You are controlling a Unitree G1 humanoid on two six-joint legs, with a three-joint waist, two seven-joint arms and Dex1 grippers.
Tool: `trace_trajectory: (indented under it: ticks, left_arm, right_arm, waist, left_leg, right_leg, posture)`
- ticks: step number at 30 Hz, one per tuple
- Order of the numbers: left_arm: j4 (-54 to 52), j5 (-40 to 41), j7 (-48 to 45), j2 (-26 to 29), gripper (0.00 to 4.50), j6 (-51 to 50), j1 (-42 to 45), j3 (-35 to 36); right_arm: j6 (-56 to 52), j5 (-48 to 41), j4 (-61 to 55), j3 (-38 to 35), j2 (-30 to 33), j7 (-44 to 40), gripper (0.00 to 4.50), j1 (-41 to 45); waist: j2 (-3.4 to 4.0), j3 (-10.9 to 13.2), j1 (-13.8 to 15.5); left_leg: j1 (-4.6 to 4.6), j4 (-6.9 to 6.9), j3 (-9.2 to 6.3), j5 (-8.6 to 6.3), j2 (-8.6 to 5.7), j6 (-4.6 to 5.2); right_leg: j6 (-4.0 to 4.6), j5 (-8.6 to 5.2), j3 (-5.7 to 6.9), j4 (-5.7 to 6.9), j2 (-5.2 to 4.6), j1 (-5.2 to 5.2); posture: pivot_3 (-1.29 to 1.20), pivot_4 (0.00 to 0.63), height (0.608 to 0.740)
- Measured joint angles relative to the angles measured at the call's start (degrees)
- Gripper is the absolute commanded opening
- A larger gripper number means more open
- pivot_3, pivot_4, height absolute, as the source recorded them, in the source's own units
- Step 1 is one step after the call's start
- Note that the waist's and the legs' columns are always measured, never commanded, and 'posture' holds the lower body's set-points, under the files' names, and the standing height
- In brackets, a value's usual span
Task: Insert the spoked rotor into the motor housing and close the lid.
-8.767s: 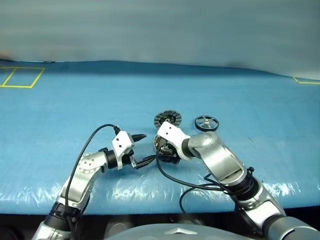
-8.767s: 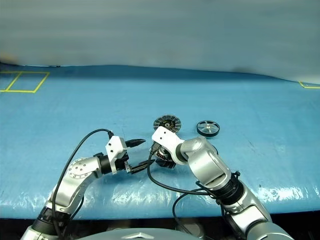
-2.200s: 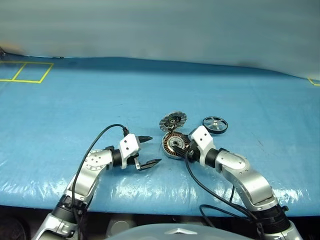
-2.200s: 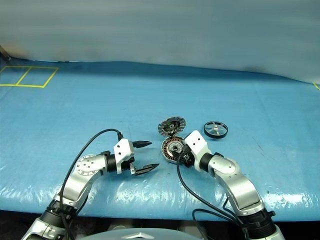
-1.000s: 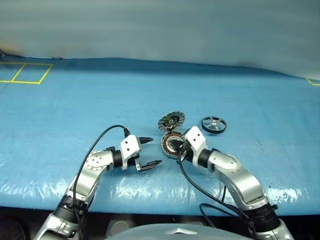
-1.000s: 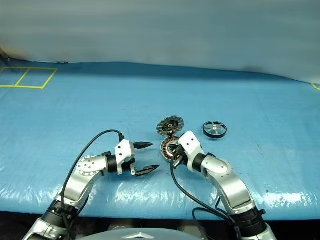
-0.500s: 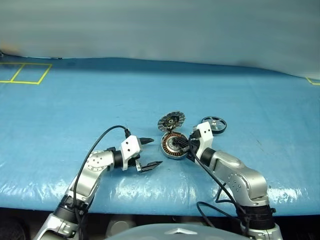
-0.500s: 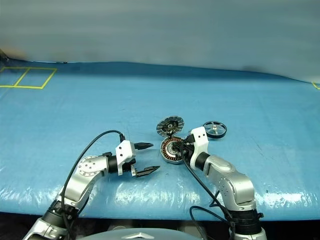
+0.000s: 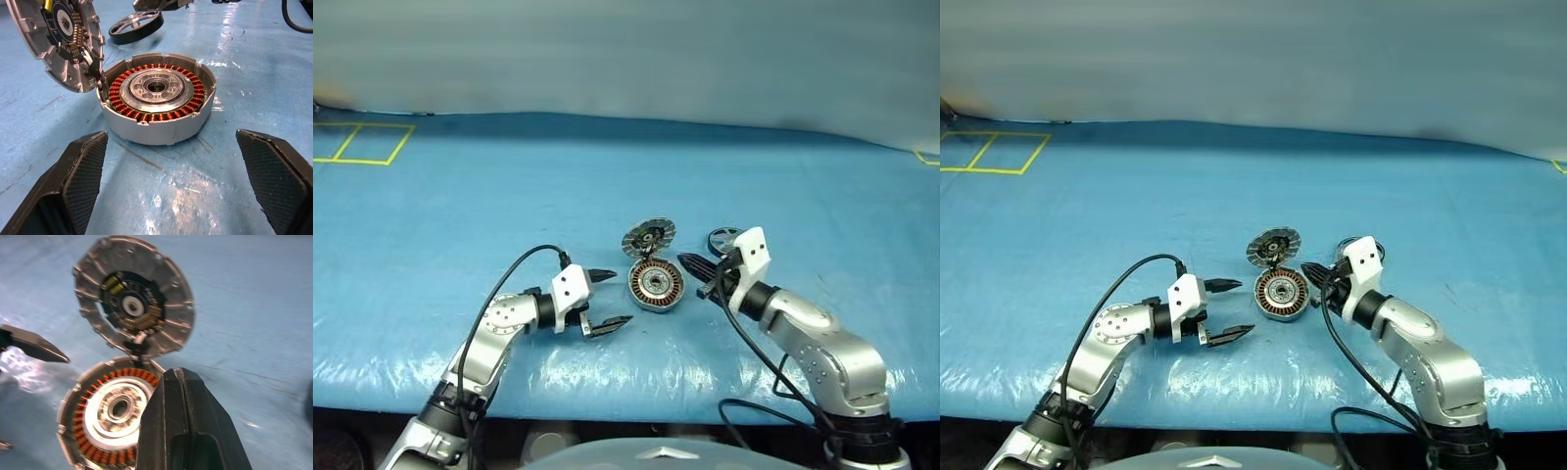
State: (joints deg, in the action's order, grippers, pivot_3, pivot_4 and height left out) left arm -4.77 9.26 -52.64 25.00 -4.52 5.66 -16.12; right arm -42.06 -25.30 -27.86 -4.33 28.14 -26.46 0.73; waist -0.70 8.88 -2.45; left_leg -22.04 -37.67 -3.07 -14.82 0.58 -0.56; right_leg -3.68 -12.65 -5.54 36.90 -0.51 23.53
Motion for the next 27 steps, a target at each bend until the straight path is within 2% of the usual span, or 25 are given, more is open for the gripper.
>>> trace_trajectory:
  ticks: [2,5,11,16,19,27]
  left_arm:
    - [0.0,0.0,-0.1,0.0,4.5,-0.1,0.0,0.0]
    - [0.0,0.4,-0.3,-0.2,4.5,-0.1,0.2,0.0]
    - [0.0,0.5,-0.4,-0.9,4.5,0.0,1.5,-0.3]
    - [0.0,0.9,-0.1,-1.4,4.5,-0.1,1.5,-0.3]
    - [-0.1,0.9,0.2,-1.3,4.5,-0.2,1.2,-0.2]
    - [-2.2,1.0,1.6,-1.3,4.5,-1.1,-0.6,-0.1]
  right_arm:
    - [0.4,2.3,0.7,-0.6,2.2,1.0,0.02,1.8]
    - [0.4,4.9,3.1,-0.7,4.3,2.3,0.59,7.1]
    - [-2.1,10.3,9.7,3.8,9.2,1.6,2.56,14.7]
    - [-4.1,12.4,13.6,8.8,14.0,-3.3,4.16,18.8]
    - [-4.3,14.5,16.0,11.1,17.6,-6.3,4.16,20.8]
    - [-2.2,13.8,15.1,10.6,17.9,-11.1,4.16,22.5]
  waist:
    - [0.0,0.0,-0.2]
    - [-0.02,0.0,-0.4]
    - [-0.03,0.0,-0.2]
    - [0.0,0.1,-0.1]
    - [0.01,0.1,0.1]
    - [0.02,0.1,0.1]
  left_leg:
    - [0.01,-0.02,0.02,0.0,0.0,0.0]
    - [0.02,-0.03,0.04,0.0,0.0,0.0]
    - [-0.02,0.01,0.05,-0.04,-0.03,0.07]
    - [-0.07,0.01,0.05,-0.08,-0.03,0.13]
    - [-0.08,0.01,0.06,-0.08,-0.03,0.14]
    - [-0.11,-0.01,0.07,-0.08,-0.03,0.14]
  right_leg:
    - [0.0,0.0,-0.02,0.01,0.01,0.0]
    - [-0.01,0.01,-0.05,0.01,0.01,-0.01]
    - [-0.03,0.02,-0.07,-0.04,-0.01,0.01]
    - [-0.25,0.15,-0.07,-0.06,-0.02,0.05]
    - [-0.25,0.15,-0.07,-0.07,-0.02,0.06]
    - [-0.3,0.17,-0.06,-0.07,-0.02,0.09]
  posture:
    - [0.0,0.15,0.74]
    - [0.0,0.15,0.74]
    - [0.0,0.15,0.74]
    - [0.0,0.15,0.74]
    - [0.0,0.15,0.74]
    - [0.0,0.15,0.74]
